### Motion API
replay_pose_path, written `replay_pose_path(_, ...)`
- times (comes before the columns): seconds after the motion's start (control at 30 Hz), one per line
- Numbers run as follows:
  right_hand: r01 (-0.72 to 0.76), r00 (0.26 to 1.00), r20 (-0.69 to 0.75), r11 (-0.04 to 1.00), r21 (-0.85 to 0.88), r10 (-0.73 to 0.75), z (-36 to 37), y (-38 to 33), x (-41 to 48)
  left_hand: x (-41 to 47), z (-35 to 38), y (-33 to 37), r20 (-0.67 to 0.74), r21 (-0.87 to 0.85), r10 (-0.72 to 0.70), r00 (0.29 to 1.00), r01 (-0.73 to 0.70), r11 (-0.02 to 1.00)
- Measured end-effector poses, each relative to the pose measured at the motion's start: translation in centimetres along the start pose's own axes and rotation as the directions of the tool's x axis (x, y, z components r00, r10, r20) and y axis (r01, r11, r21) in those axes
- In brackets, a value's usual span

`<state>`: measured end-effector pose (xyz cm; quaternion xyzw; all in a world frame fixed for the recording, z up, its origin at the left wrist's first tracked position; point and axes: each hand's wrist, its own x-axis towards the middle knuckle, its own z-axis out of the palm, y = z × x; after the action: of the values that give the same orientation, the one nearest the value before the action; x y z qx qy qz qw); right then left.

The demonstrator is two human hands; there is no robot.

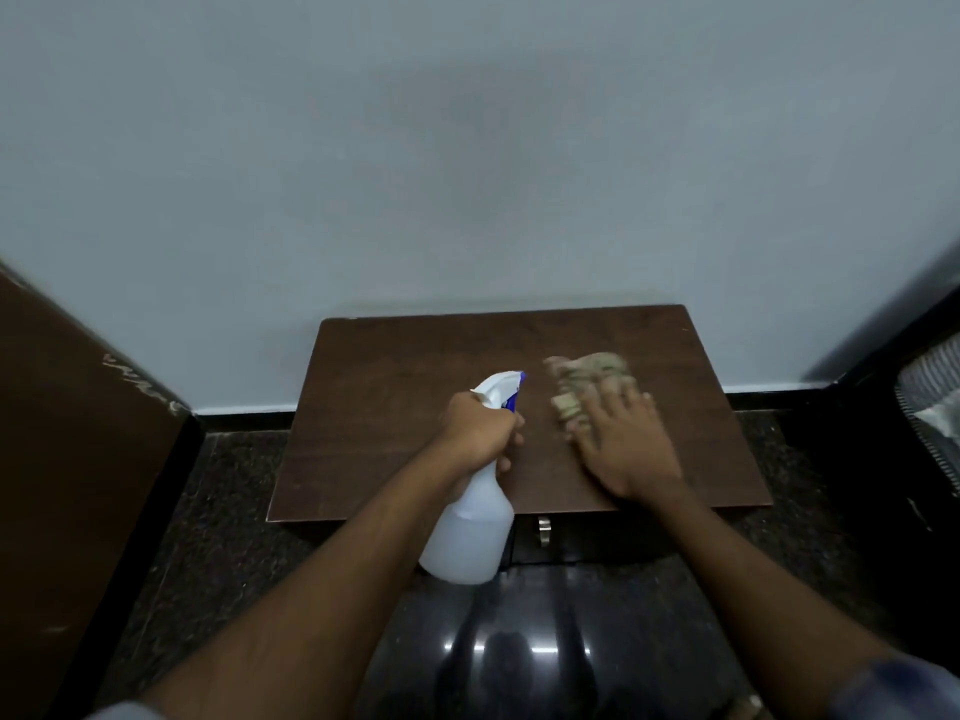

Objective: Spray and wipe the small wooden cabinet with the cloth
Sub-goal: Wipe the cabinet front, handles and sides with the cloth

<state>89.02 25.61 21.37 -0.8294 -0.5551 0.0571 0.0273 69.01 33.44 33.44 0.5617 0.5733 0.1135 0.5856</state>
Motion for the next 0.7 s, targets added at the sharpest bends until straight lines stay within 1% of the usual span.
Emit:
replay_pose_path(0.03, -0.121, 0.992, -0.042, 0.993, -0.01, 0.121, -0.3, 1.8, 0.9, 0.2, -0.3, 0.0, 0.0, -0.015, -0.003, 1.0, 0.003, 1.0)
replay_pose_path(0.07, -0.274, 0.96, -0.056, 0.962, 0.015, 0.274, -0.9, 3.5, 1.9, 0.4, -0.8, 0.0, -0.006, -0.036, -0.002, 1.0, 0.002, 0.999)
replay_pose_path(0.1, -0.418, 0.905, -0.046, 0.905, 0.073, 0.422, -1.5, 4.6, 2.8, 0.5, -1.3, -0.1, -0.015, -0.061, -0.001, 1.0, 0.0, 0.998)
replay_pose_path(0.13, -0.516, 0.853, -0.016, 0.847, 0.123, 0.522, -1.9, 4.3, 3.9, 0.7, -1.9, -0.2, -0.025, -0.086, -0.003, 1.0, 0.001, 0.996)
replay_pose_path(0.17, -0.532, 0.843, -0.012, 0.836, 0.134, 0.538, -2.1, 2.7, 4.9, 0.9, -2.5, -0.2, -0.033, -0.105, -0.01, 0.999, 0.007, 0.994)
replay_pose_path(0.2, -0.446, 0.89, -0.046, 0.888, 0.108, 0.453, -2.0, 0.2, 5.8, 1.0, -3.1, -0.3, -0.039, -0.118, -0.02, 0.999, 0.015, 0.993)
replay_pose_path(0.23, -0.264, 0.96, -0.074, 0.963, 0.06, 0.268, -1.4, -2.2, 6.6, 1.1, -3.8, -0.4, -0.044, -0.124, -0.028, 0.999, 0.022, 0.992)
replay_pose_path(0.27, -0.017, 0.997, -0.07, 1.0, 0.023, 0.019, -0.8, -4.1, 6.8, 1.2, -4.5, -0.4, -0.048, -0.124, -0.034, 0.998, 0.028, 0.992)
replay_pose_path(0.3, 0.194, 0.98, -0.052, 0.981, -0.02, -0.194, -0.3, -5.0, 6.7, 1.2, -5.2, -0.5, -0.048, -0.121, -0.038, 0.998, 0.031, 0.992)
replay_pose_path(0.33, 0.289, 0.956, -0.045, 0.956, -0.056, -0.291, -0.3, -4.5, 7.1, 1.4, -6.0, -0.7, -0.048, -0.119, -0.04, 0.998, 0.034, 0.992)
replay_pose_path(0.37, 0.255, 0.962, -0.084, 0.965, -0.062, -0.26, -0.6, -3.3, 7.9, 1.4, -6.8, -1.1, -0.052, -0.119, -0.044, 0.998, 0.037, 0.992)
replay_pose_path(0.4, 0.086, 0.985, -0.145, 0.994, -0.065, -0.095, -0.7, -1.6, 8.9, 1.5, -7.6, -1.5, -0.058, -0.121, -0.048, 0.997, 0.041, 0.992)
replay_pose_path(0.43, -0.153, 0.973, -0.18, 0.987, -0.051, 0.142, -0.7, 0.2, 9.9, 1.5, -8.4, -2.0, -0.066, -0.132, -0.053, 0.996, 0.044, 0.99)
replay_pose_path(0.47, -0.372, 0.917, -0.163, 0.928, -0.025, 0.363, -1.0, 1.5, 10.8, 1.4, -9.3, -2.6, -0.073, -0.146, -0.057, 0.996, 0.046, 0.988)
replay_pose_path(0.5, -0.522, 0.847, -0.112, 0.853, 0.004, 0.519, -1.4, 1.6, 11.5, 1.3, -10.1, -3.1, -0.081, -0.16, -0.062, 0.995, 0.049, 0.986)
replay_pose_path(0.53, -0.584, 0.809, -0.064, 0.811, 0.024, 0.585, -1.7, 0.1, 12.0, 1.2, -11.0, -3.6, -0.089, -0.172, -0.069, 0.994, 0.053, 0.984)
replay_pose_path(0.57, -0.578, 0.812, -0.072, 0.815, 0.036, 0.579, -1.8, -2.6, 12.2, 1.1, -11.8, -4.1, -0.098, -0.189, -0.078, 0.992, 0.059, 0.98)
replay_pose_path(0.6, -0.521, 0.847, -0.112, 0.853, 0.021, 0.52, -1.3, -5.9, 12.2, 1.1, -12.6, -4.6, -0.105, -0.208, -0.087, 0.991, 0.064, 0.976)
replay_pose_path(0.63, -0.411, 0.902, -0.141, 0.912, 0.006, 0.407, -0.7, -9.6, 12.0, 1.0, -13.2, -4.9, -0.111, -0.224, -0.094, 0.989, 0.067, 0.972)
replay_pose_path(0.67, -0.262, 0.954, -0.147, 0.965, 0.004, 0.26, 0.0, -13.6, 11.6, 1.0, -14.0, -5.3, -0.118, -0.238, -0.099, 0.988, 0.068, 0.969)
replay_pose_path(0.7, -0.088, 0.986, -0.143, 0.996, 0.007, 0.088, 0.5, -17.2, 11.4, 0.8, -14.6, -5.5, -0.126, -0.248, -0.098, 0.987, 0.064, 0.967)
